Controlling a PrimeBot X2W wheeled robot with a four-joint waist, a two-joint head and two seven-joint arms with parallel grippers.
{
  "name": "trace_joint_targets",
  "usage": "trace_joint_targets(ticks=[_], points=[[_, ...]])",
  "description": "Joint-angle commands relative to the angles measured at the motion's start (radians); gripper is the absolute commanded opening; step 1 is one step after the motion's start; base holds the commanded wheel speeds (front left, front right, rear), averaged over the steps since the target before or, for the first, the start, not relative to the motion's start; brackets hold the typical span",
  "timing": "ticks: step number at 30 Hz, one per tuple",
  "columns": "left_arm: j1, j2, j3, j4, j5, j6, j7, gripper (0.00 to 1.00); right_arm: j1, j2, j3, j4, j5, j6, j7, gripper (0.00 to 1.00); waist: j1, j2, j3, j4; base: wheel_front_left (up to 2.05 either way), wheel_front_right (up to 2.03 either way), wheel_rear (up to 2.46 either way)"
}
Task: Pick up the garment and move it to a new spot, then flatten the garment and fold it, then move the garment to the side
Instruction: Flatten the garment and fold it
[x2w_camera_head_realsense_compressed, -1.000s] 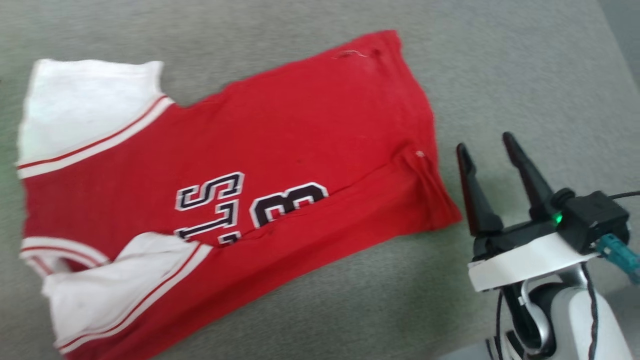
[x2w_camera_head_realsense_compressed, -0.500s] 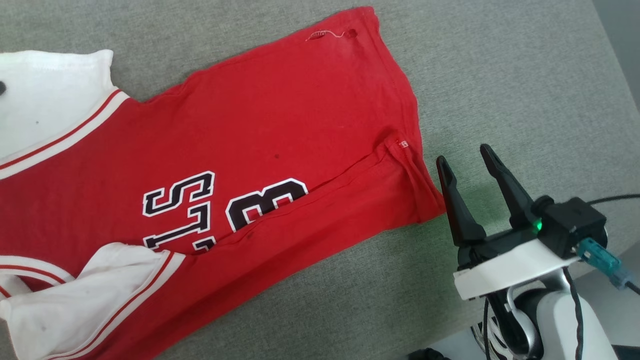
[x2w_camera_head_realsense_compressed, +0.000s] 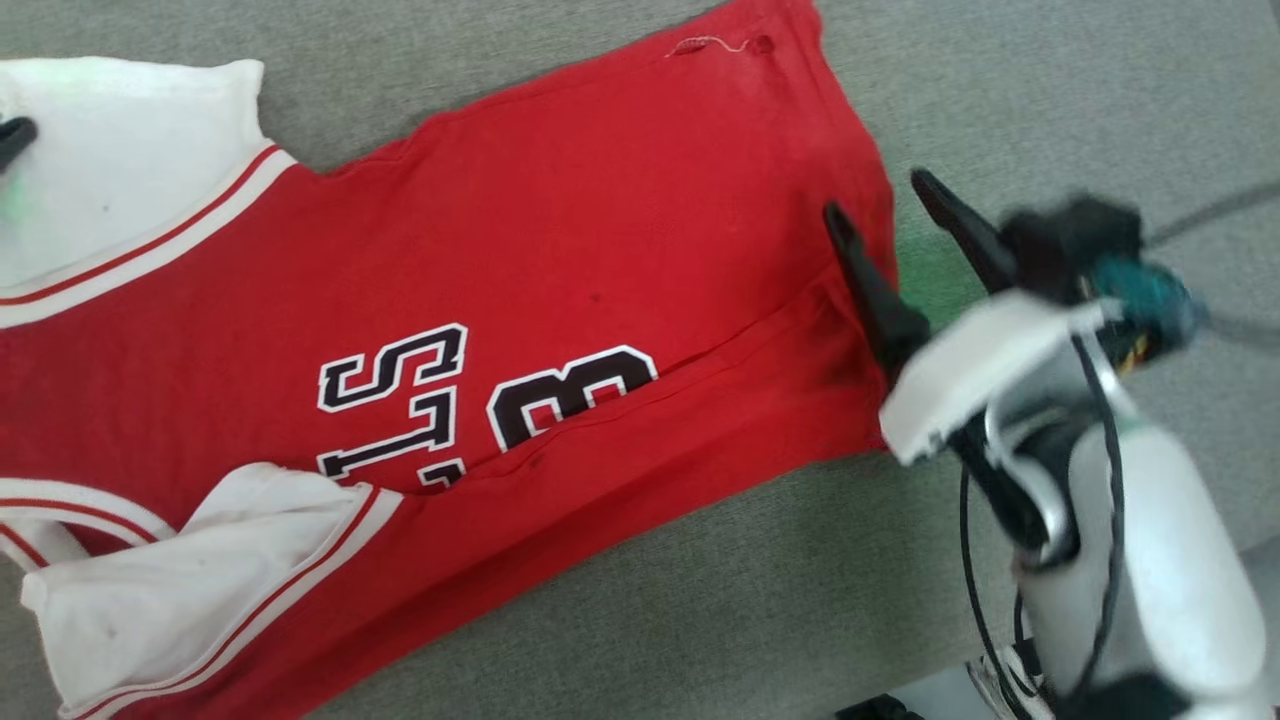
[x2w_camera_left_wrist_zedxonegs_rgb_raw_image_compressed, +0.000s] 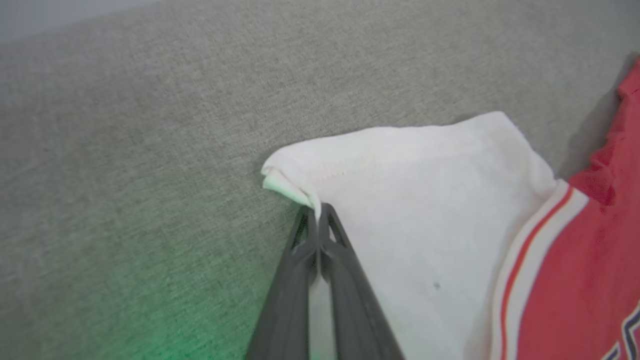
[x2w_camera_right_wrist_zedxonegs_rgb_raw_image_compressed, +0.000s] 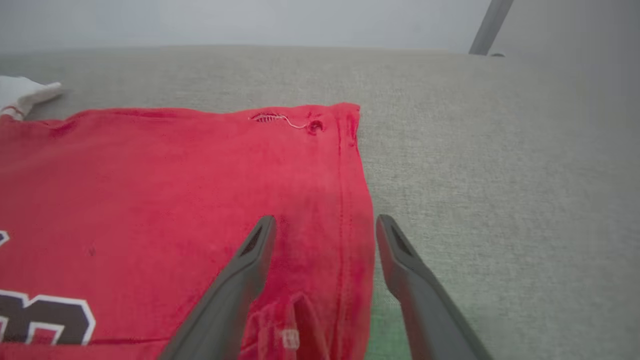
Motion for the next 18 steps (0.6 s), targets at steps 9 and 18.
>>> trace_joint_targets(ticks=[9,18], points=[[-0.065,-0.030,-0.064,-0.059,-0.001,0.002,-0.049,0.00,-0.317,0.001,-0.060,0.210,0.031,-0.002,0.344,1.00,0.0000,0.0000,0.046,0.061,0.00,0.00,0.00],[-0.123,-0.040,-0.120,-0.084,-0.009,0.002,-0.094,0.00,-0.512,0.000,-0.091,0.389,0.011,-0.002,0.444,1.00,0.0000,0.0000,0.079,0.089,0.00,0.00,0.00]])
